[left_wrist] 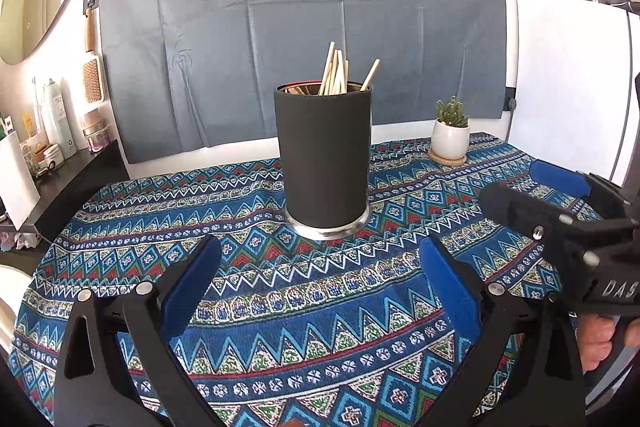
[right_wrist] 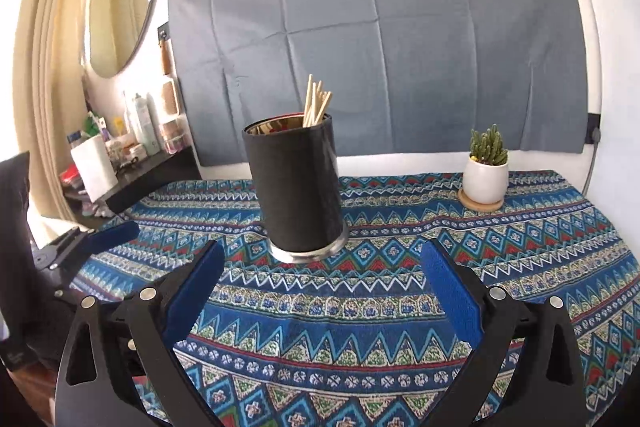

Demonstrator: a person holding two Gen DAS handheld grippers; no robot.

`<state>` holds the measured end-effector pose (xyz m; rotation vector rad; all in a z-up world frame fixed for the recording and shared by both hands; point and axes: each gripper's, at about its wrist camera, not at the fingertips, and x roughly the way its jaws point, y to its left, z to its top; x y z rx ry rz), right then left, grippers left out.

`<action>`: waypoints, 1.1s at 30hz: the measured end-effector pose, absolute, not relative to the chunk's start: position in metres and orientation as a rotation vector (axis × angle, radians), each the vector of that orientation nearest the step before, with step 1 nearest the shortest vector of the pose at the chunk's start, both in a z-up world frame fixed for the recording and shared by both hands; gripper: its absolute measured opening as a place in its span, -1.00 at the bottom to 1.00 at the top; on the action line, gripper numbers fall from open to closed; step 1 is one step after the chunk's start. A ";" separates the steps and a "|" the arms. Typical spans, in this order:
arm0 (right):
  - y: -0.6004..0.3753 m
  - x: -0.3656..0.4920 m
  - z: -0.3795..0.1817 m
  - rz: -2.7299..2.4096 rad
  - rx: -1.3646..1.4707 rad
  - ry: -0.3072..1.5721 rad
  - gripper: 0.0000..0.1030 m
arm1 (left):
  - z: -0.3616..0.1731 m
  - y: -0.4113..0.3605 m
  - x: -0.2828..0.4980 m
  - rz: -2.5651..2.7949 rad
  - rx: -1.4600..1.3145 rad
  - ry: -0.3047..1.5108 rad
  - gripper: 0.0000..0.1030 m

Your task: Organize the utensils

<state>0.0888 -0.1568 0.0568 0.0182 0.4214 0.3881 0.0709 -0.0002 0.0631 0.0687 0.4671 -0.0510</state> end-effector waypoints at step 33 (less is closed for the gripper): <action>-0.167 0.064 0.024 0.329 -0.028 0.469 0.84 | 0.035 0.018 0.037 0.063 0.011 0.480 0.88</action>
